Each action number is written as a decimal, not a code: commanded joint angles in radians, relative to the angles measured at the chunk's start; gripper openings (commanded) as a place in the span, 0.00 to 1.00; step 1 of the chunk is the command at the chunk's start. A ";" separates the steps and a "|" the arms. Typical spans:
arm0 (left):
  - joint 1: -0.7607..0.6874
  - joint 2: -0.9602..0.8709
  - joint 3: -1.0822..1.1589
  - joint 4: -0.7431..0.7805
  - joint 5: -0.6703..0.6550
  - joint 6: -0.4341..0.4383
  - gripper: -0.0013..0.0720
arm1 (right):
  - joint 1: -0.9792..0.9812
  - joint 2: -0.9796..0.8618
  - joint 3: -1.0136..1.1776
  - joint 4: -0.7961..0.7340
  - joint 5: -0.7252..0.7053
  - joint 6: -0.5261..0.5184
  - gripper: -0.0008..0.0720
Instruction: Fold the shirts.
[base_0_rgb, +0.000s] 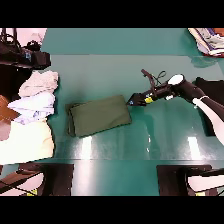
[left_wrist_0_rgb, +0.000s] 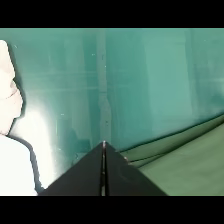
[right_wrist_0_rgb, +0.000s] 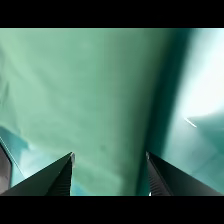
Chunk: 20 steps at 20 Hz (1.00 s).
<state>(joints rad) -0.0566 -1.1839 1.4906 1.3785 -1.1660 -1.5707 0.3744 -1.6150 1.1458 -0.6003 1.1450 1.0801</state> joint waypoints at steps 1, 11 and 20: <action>0.001 0.000 0.000 -0.001 0.006 0.000 0.05 | -0.008 -0.055 -0.034 0.060 -0.029 0.003 0.74; -0.012 0.000 0.000 -0.081 0.004 -0.002 0.05 | 0.241 -0.233 0.280 0.047 -0.029 -0.016 0.04; -0.225 0.000 0.000 -0.081 0.008 -0.027 0.05 | -0.155 0.000 0.208 0.013 -0.029 -0.015 0.03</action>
<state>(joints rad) -0.2157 -1.1839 1.4906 1.3010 -1.1610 -1.5932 0.3794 -1.7073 1.3945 -0.5621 1.1206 1.0664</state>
